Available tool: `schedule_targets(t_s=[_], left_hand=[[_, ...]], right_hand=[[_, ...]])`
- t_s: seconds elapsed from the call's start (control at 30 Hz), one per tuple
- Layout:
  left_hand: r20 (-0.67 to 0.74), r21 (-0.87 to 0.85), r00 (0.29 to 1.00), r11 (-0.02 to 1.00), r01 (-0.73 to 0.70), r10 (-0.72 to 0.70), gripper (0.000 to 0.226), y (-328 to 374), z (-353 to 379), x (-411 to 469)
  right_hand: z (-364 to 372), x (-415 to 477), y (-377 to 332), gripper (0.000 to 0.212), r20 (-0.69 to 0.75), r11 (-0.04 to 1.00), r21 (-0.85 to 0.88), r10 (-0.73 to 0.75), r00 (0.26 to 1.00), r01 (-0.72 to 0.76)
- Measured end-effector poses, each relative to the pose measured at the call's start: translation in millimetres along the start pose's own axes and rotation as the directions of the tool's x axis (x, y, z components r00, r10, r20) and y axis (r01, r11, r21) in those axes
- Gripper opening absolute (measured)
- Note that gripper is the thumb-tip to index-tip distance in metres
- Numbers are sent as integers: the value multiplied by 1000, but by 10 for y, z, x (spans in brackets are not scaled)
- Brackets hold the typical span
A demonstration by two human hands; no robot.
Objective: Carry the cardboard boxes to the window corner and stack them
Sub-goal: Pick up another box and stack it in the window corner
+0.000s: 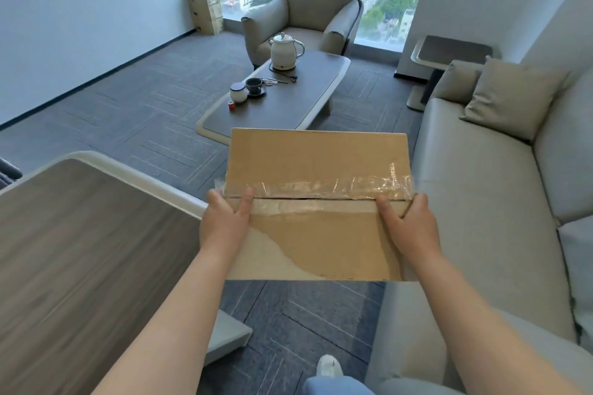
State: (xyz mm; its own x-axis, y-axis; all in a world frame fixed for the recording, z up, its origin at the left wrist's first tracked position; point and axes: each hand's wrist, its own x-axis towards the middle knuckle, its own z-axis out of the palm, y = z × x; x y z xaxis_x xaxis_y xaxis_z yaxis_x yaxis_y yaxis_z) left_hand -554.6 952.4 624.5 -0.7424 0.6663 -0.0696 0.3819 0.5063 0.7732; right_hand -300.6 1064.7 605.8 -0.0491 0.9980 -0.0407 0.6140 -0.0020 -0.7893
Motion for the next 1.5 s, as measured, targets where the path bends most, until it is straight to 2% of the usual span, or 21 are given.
schedule_targets(t_s=[0.3, 0.57, 0.7, 0.97, 1.1, 1.27, 1.5], left_hand=[[-115, -16, 991, 997, 70, -72, 54, 400, 436, 983], [-128, -53, 981, 989, 141, -147, 47, 439, 737, 2201], [-130, -56, 978, 986, 157, -163, 49, 511, 718, 2837], [-233, -32, 946, 974, 224, -225, 55, 574, 576, 3665], [-291, -62, 902, 948, 313, -317, 52, 605, 550, 3955], [-387, -85, 835, 917, 390, -391, 46, 652, 494, 4286], [-580, -162, 646, 848, 505, -496, 57, 575, 349, 4448]], right_hand=[[329, 1324, -282, 49, 49, 999, 10, -34, 998, 34], [963, 2486, -696, 47, 106, 997, -49, -51, 993, 56], [1294, 3026, -1047, 49, 125, 993, -59, -97, 987, 105], [1917, 3839, -1585, 50, 228, 987, -30, -148, 962, 159], [2247, 4252, -1850, 53, 305, 978, -2, -196, 932, 206], [2677, 4768, -2214, 55, 438, 961, 31, -260, 861, 274], [3344, 5116, -2816, 49, 600, 896, 121, -408, 688, 427]])
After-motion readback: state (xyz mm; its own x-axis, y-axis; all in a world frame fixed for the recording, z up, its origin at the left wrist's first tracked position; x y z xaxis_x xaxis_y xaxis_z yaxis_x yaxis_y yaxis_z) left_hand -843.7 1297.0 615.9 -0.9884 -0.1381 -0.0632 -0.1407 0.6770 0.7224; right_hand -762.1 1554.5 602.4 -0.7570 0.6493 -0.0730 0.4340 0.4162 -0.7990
